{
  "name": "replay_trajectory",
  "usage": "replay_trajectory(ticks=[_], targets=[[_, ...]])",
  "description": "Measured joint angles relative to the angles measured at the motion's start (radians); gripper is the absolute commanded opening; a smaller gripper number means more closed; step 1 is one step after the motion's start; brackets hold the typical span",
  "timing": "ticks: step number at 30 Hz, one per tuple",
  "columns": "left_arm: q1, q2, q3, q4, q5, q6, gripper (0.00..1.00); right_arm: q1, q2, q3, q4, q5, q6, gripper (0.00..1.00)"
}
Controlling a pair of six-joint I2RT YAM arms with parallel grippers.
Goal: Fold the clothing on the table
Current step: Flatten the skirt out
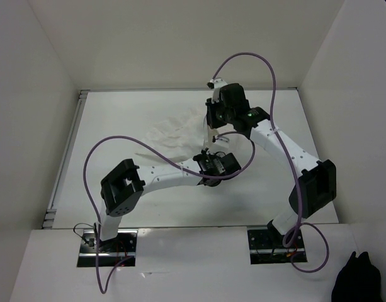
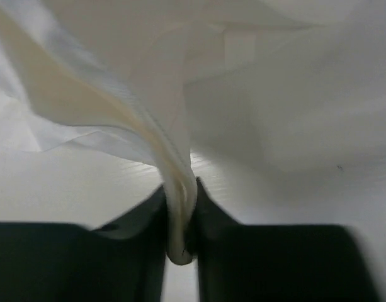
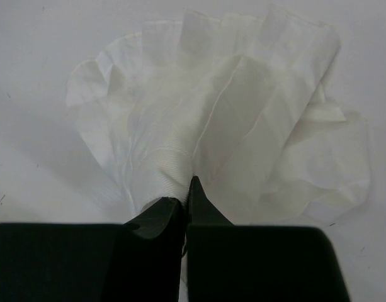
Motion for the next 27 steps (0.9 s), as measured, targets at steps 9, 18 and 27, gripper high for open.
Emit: replay_trajectory(ticks=[9, 18, 27], targets=[[0.000, -0.130, -0.079, -0.175, -0.081, -0.131, 0.00, 0.000, -0.079, -0.120, 0.004, 0.077, -0.181, 0.00], [0.000, -0.480, -0.139, -0.243, -0.081, -0.155, 0.00, -0.005, -0.208, -0.274, -0.108, 0.046, -0.410, 0.00], [0.056, -0.490, -0.167, -0.222, -0.067, -0.062, 0.00, -0.040, -0.224, -0.290, -0.182, -0.116, -0.459, 0.00]])
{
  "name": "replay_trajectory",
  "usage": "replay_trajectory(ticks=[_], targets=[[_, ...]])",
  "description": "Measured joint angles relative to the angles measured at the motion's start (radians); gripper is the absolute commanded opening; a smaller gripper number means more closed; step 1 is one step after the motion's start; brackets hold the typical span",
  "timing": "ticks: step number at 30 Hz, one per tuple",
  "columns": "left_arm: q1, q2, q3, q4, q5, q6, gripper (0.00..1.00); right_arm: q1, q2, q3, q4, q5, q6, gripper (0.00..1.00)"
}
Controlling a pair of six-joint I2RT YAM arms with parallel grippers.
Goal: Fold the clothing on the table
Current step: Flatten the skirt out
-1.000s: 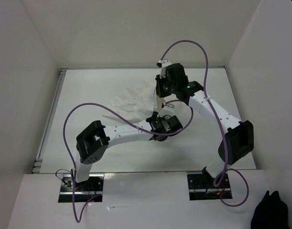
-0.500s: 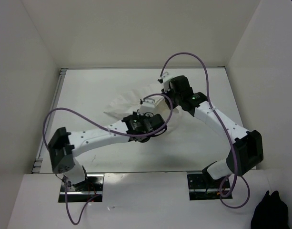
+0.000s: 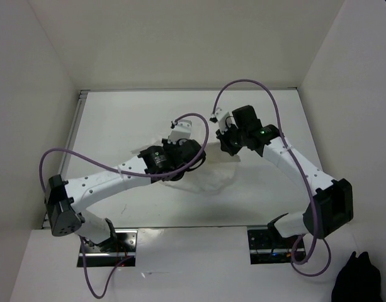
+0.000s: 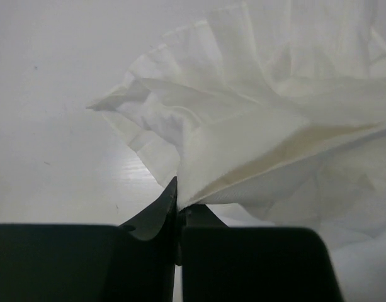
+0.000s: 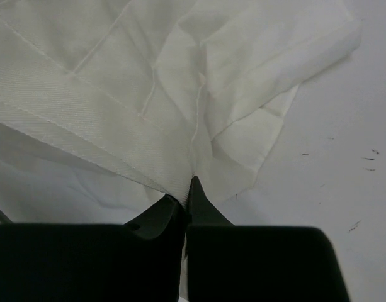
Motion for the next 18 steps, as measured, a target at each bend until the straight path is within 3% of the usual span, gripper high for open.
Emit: replay_trajectory(ticks=[4, 6, 10, 14, 18], targets=[[0.158, 0.026, 0.004, 0.122, 0.048, 0.180, 0.00, -0.023, 0.151, 0.073, 0.010, -0.012, 0.030, 0.00], [0.266, 0.079, 0.050, 0.189, 0.075, 0.288, 0.00, -0.032, 0.282, 0.205, 0.013, -0.013, 0.061, 0.00], [0.437, 0.261, 0.305, 0.266, 0.086, 0.496, 0.00, -0.064, 0.462, 0.509, 0.061, 0.022, 0.113, 0.00], [0.483, 0.352, 0.592, 0.367, 0.048, 0.674, 0.00, -0.100, 0.433, 0.655, 0.216, 0.046, 0.132, 0.00], [0.440, 0.265, 0.624, 0.512, 0.017, 0.771, 0.00, -0.103, 0.271, 0.604, 0.375, 0.042, 0.102, 0.00]])
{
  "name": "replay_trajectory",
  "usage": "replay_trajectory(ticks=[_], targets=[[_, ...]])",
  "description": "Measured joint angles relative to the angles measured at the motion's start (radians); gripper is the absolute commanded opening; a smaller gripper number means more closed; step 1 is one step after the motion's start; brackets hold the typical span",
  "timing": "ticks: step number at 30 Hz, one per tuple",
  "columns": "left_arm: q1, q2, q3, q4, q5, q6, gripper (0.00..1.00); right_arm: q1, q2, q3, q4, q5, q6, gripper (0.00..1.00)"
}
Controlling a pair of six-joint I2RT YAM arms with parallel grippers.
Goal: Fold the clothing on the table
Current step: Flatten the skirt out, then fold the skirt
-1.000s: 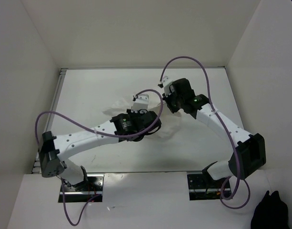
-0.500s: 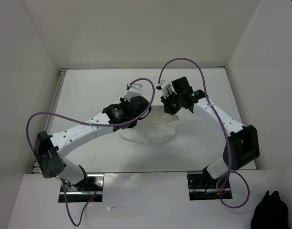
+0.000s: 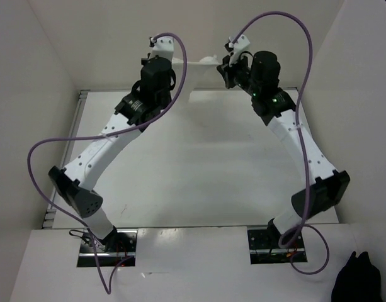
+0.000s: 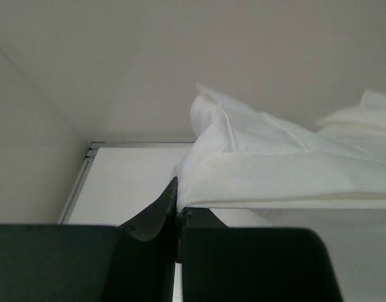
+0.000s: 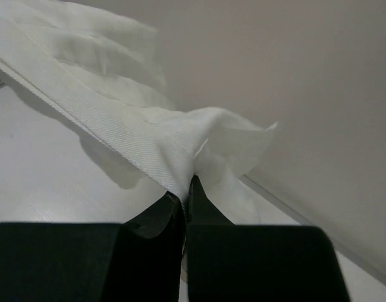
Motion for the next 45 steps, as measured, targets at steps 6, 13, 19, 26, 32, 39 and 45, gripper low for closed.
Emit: replay_trajectory(ticks=[6, 13, 19, 26, 32, 39, 45], targets=[[-0.053, -0.212, -0.346, 0.067, 0.001, -0.048, 0.25, 0.027, -0.229, -0.308, 0.115, -0.051, -0.120, 0.00], [-0.071, -0.227, -0.757, -0.220, 0.021, -0.362, 0.60, 0.011, -0.205, -0.639, -0.122, 0.041, -0.223, 0.56], [-0.150, -0.262, -0.829, -0.445, 0.060, -0.613, 0.68, -0.006, -0.326, -0.701, -0.299, 0.126, -0.230, 0.83], [-0.156, -0.311, -0.739, -0.446, 0.174, -0.652, 0.80, -0.047, -0.425, -0.605, -0.280, 0.157, -0.177, 0.79], [-0.138, -0.245, -0.801, -0.264, 0.548, -0.662, 0.84, -0.124, -0.176, -0.583, -0.380, -0.009, -0.078, 0.79], [-0.051, -0.244, -0.962, -0.126, 0.851, -0.739, 0.94, -0.194, -0.117, -0.639, -0.466, -0.163, 0.079, 0.89], [-0.048, -0.164, -0.996, -0.040, 0.964, -0.796, 0.96, -0.251, -0.094, -0.674, -0.463, -0.156, 0.165, 0.85]])
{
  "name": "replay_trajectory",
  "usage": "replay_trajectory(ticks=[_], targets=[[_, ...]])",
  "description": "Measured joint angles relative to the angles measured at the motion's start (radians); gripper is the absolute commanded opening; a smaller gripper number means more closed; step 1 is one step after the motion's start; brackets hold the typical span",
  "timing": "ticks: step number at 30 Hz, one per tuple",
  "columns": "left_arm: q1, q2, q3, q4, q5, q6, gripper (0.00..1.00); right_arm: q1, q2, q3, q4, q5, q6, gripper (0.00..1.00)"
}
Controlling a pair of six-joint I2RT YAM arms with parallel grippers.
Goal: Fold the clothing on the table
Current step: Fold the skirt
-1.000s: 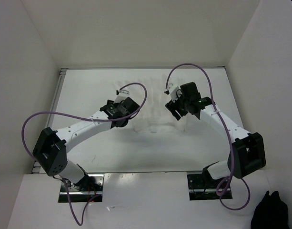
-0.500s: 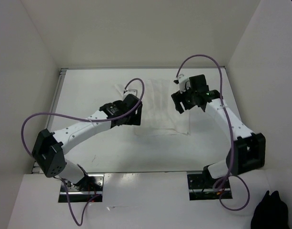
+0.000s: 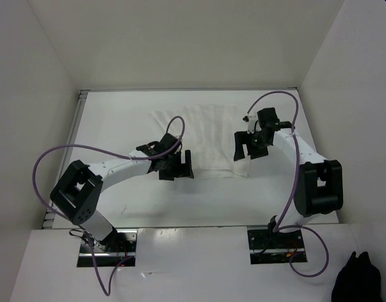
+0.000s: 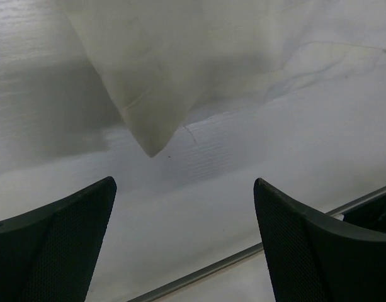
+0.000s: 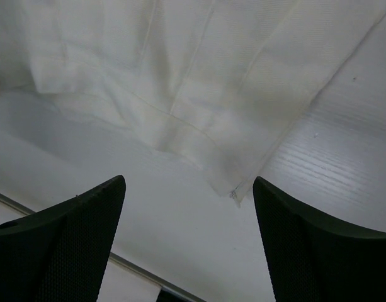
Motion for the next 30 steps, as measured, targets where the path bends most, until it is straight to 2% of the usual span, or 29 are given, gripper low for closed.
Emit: replay_trajectory(ticks=[6, 12, 14, 15, 18, 19, 21, 22, 30], targets=[[0.005, 0.103, -0.012, 0.029, 0.011, -0.025, 0.96, 0.002, 0.127, 0.002, 0.008, 0.082, 0.050, 0.84], [0.016, 0.179, 0.069, 0.037, -0.007, -0.035, 0.96, 0.016, 0.147, 0.002, 0.010, 0.197, 0.083, 0.84], [0.016, 0.185, 0.076, 0.037, -0.019, -0.041, 0.96, 0.022, 0.154, 0.003, 0.011, 0.228, 0.090, 0.79], [0.017, 0.185, 0.076, 0.036, -0.026, -0.042, 0.96, 0.023, 0.160, 0.003, 0.011, 0.245, 0.094, 0.75], [0.017, 0.185, 0.076, 0.036, -0.037, -0.046, 0.96, 0.024, 0.183, 0.003, 0.017, 0.284, 0.101, 0.49], [0.017, 0.185, 0.076, 0.036, -0.041, -0.046, 0.96, 0.024, 0.193, 0.003, 0.018, 0.293, 0.101, 0.26], [0.017, 0.185, 0.076, 0.035, -0.046, -0.047, 0.96, 0.024, 0.209, 0.003, 0.019, 0.311, 0.108, 0.14], [0.017, 0.185, 0.076, 0.035, -0.050, -0.048, 0.96, 0.024, 0.215, 0.004, 0.018, 0.319, 0.111, 0.02], [0.023, 0.183, 0.076, 0.026, -0.085, -0.073, 0.96, 0.015, 0.161, 0.010, 0.020, 0.364, 0.135, 0.00]])
